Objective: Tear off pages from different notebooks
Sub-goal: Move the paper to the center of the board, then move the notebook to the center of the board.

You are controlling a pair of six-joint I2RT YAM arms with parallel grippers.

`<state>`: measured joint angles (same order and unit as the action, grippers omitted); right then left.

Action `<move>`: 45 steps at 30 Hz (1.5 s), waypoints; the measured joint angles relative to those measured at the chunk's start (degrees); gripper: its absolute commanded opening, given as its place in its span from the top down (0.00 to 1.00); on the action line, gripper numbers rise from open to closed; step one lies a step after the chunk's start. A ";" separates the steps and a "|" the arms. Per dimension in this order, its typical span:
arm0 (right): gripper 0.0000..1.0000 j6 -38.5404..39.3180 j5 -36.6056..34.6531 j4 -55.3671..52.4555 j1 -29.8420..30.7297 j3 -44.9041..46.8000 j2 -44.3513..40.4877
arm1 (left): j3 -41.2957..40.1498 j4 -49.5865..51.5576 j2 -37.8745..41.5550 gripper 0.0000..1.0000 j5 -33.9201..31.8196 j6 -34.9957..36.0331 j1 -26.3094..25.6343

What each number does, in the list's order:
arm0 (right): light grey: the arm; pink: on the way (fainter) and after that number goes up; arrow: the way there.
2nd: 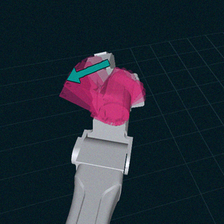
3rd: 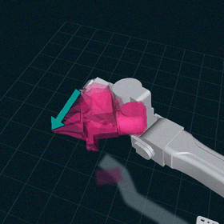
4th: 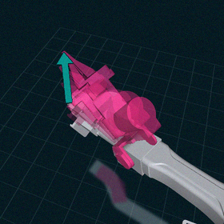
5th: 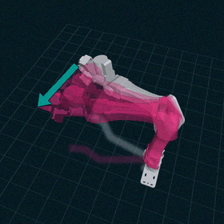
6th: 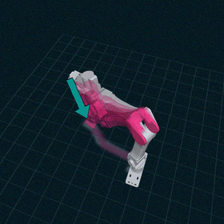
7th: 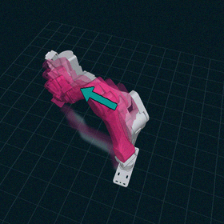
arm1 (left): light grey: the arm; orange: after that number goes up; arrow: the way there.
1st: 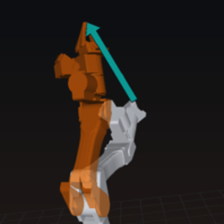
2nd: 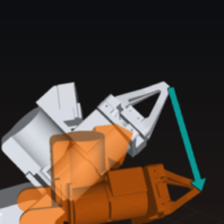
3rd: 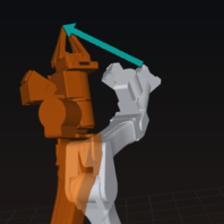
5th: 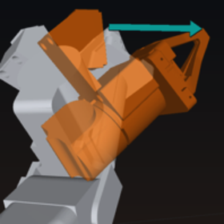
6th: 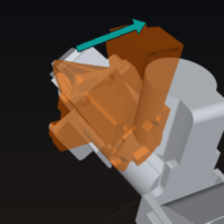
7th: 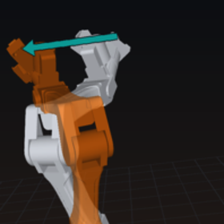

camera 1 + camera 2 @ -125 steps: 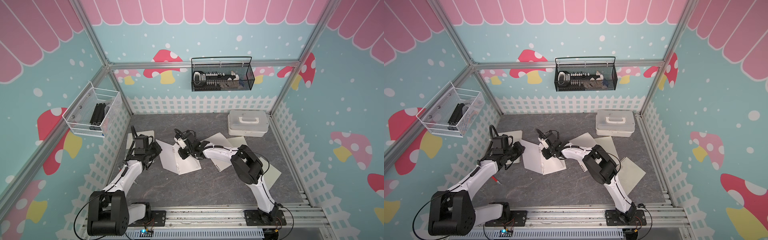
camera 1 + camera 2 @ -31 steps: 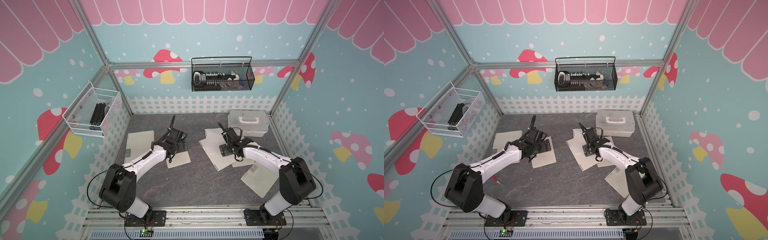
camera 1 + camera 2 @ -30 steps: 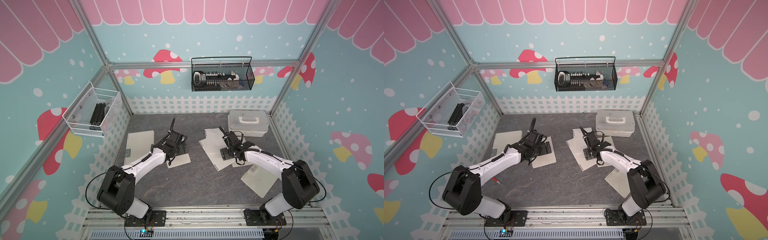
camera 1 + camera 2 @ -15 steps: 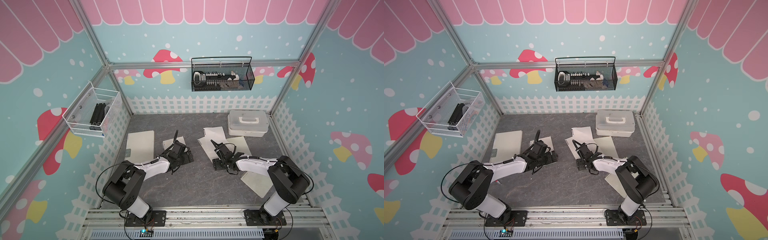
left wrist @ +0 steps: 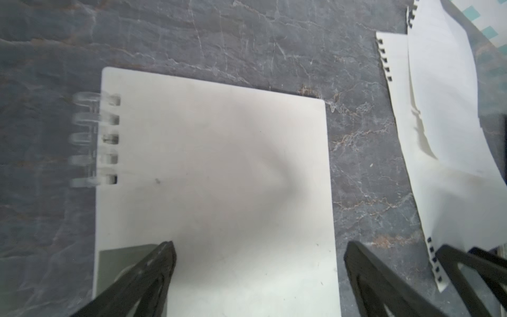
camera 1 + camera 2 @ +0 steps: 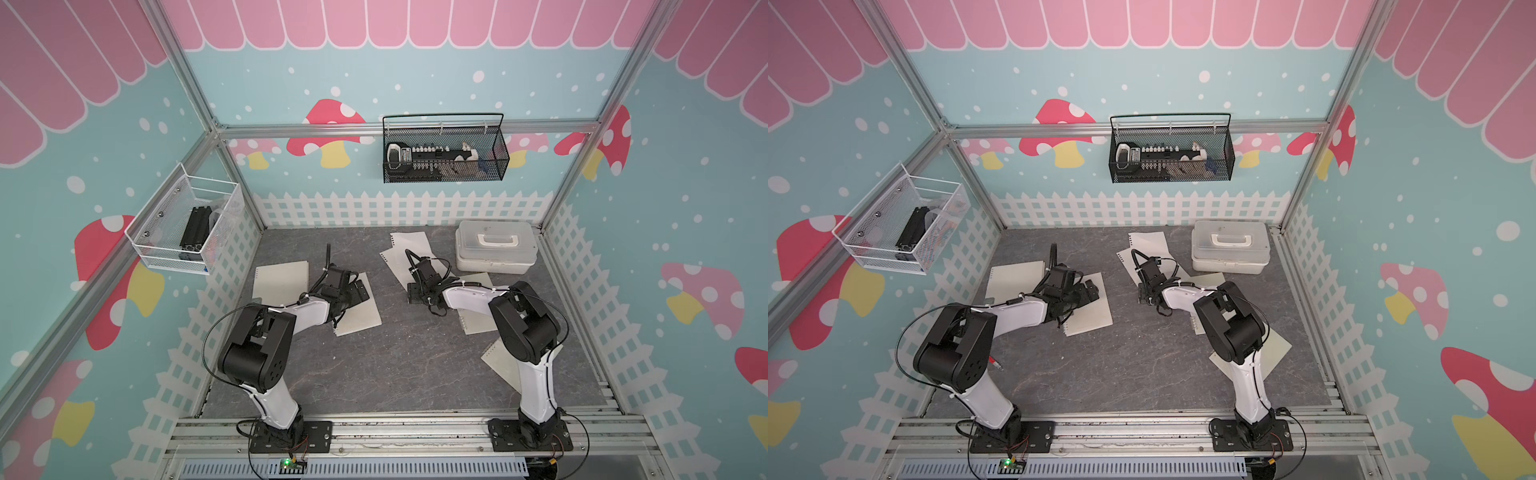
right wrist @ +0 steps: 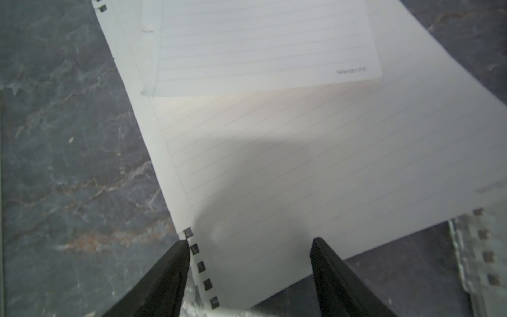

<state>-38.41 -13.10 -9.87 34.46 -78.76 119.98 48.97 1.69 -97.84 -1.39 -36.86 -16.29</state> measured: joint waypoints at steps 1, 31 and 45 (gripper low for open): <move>0.28 -0.02 -0.07 -0.09 -0.42 -1.25 0.85 | -0.55 0.98 0.96 0.01 0.13 0.04 -0.02; 0.01 7.58 -0.04 -9.57 -8.52 27.39 -43.28 | -10.36 4.09 9.77 0.01 -8.33 -7.28 -14.01; 0.02 9.94 3.50 -12.22 -25.09 27.04 -29.70 | 10.99 2.97 -9.62 0.01 -7.17 -1.18 1.42</move>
<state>-28.47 -9.61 -22.09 9.37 -51.72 90.28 59.96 4.67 -107.46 -8.56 -38.04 -14.87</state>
